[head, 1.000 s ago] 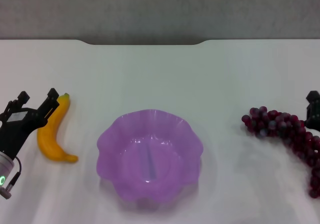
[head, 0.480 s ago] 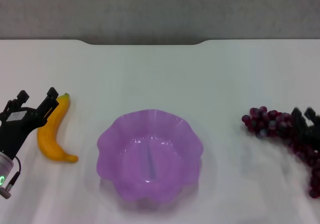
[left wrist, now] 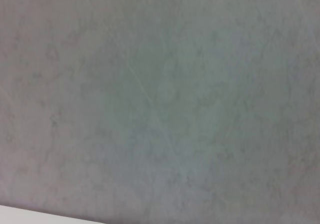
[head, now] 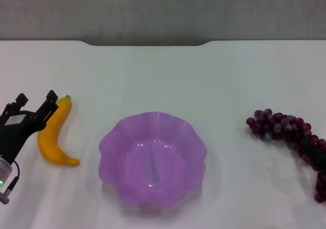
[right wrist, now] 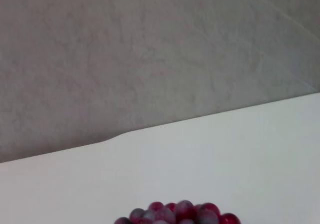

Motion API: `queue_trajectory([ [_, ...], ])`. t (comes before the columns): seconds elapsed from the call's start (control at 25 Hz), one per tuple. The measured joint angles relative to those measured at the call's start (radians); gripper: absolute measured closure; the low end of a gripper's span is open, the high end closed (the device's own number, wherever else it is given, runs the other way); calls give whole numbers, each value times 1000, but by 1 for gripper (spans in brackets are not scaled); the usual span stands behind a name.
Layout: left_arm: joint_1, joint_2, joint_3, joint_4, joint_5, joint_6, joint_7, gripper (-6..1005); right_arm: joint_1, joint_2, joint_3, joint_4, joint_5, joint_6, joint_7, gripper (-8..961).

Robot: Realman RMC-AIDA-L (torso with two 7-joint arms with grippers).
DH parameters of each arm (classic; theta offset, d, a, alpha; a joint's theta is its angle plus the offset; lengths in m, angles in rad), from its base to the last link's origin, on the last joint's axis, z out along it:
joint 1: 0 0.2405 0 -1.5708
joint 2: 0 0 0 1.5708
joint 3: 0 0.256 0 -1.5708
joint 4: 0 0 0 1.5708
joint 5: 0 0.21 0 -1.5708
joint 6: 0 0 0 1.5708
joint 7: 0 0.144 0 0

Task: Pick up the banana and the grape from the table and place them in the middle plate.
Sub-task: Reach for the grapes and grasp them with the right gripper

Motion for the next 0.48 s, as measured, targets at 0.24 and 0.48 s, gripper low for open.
queue_trajectory([
  [0.24,9,1,0,0,0,3,0,106,-13,-1,2,32,0,-3,9,112],
  [0.48,16,2,-4,0,0,14,0,106,-16,0,-2,62,0,6,9,95],
])
